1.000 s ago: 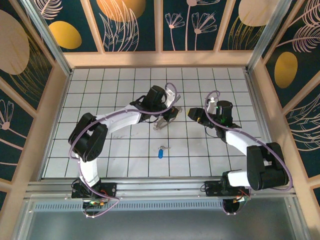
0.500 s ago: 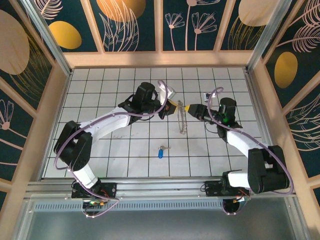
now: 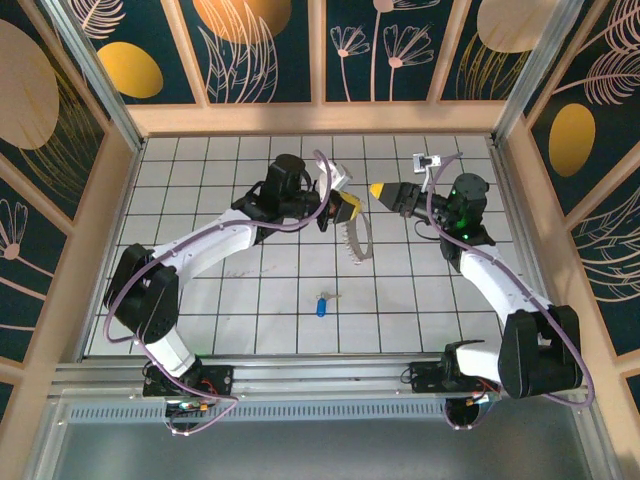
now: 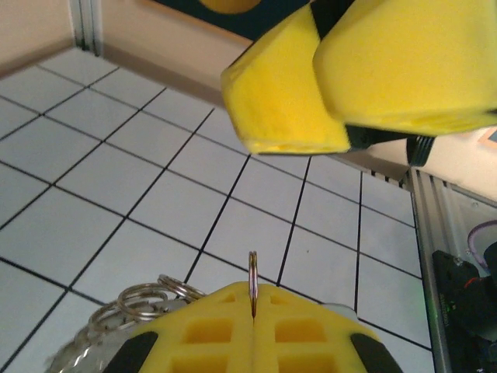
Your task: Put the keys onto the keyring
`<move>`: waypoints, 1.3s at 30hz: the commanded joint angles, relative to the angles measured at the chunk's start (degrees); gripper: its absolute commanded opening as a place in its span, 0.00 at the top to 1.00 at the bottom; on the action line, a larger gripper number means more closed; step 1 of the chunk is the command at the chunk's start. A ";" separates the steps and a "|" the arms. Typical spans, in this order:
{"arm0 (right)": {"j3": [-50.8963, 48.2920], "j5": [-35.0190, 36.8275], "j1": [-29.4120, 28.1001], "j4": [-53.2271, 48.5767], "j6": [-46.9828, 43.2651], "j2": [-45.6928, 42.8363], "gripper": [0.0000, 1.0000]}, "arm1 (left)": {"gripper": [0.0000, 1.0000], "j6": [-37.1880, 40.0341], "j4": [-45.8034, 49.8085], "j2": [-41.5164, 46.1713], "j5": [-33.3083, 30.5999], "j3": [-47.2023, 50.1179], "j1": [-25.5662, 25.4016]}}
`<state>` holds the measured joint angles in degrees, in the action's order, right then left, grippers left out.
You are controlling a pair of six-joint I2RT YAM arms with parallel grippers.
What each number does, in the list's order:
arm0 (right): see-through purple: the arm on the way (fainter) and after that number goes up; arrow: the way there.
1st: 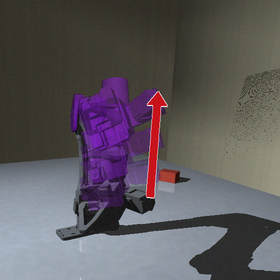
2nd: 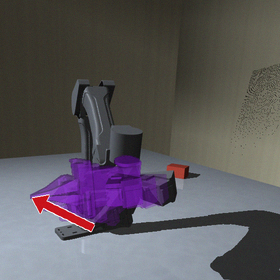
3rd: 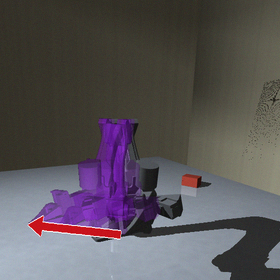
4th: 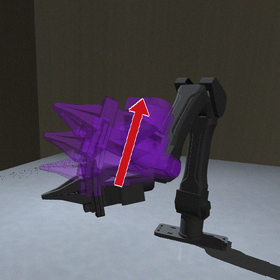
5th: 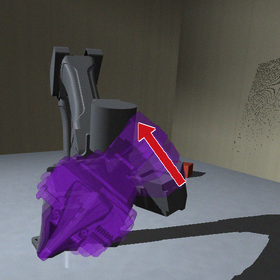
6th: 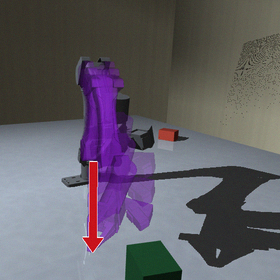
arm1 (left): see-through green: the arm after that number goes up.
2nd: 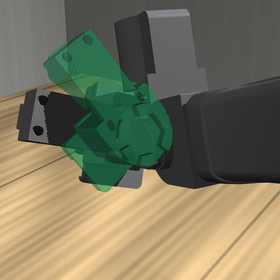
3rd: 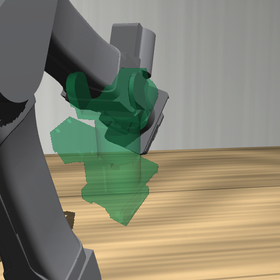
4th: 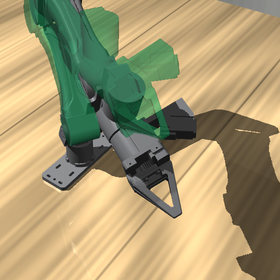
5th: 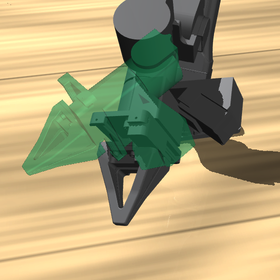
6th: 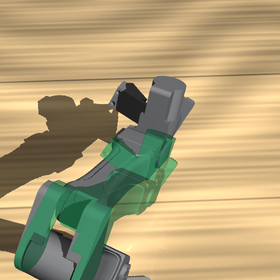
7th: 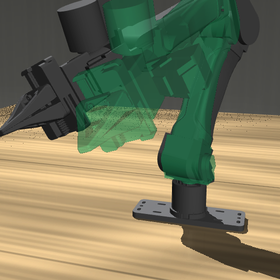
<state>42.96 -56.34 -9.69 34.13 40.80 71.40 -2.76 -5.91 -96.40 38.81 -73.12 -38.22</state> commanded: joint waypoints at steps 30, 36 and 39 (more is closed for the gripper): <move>5.37 -7.73 -0.49 3.16 -5.38 1.47 0.68 | 1.00 -0.93 -3.91 -1.03 12.34 -9.71 2.76; 5.45 -8.04 -0.73 3.52 -5.25 1.21 0.74 | 1.00 -1.36 -3.93 -1.44 12.65 -9.96 2.80; 5.40 -8.42 -0.80 3.62 -5.20 0.94 0.79 | 1.00 -1.44 -4.06 -1.42 12.53 -9.93 2.80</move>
<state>46.70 -62.98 -10.02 34.65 36.16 72.58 -3.49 -7.07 -97.47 49.50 -80.77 -35.73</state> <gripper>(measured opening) 0.213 0.050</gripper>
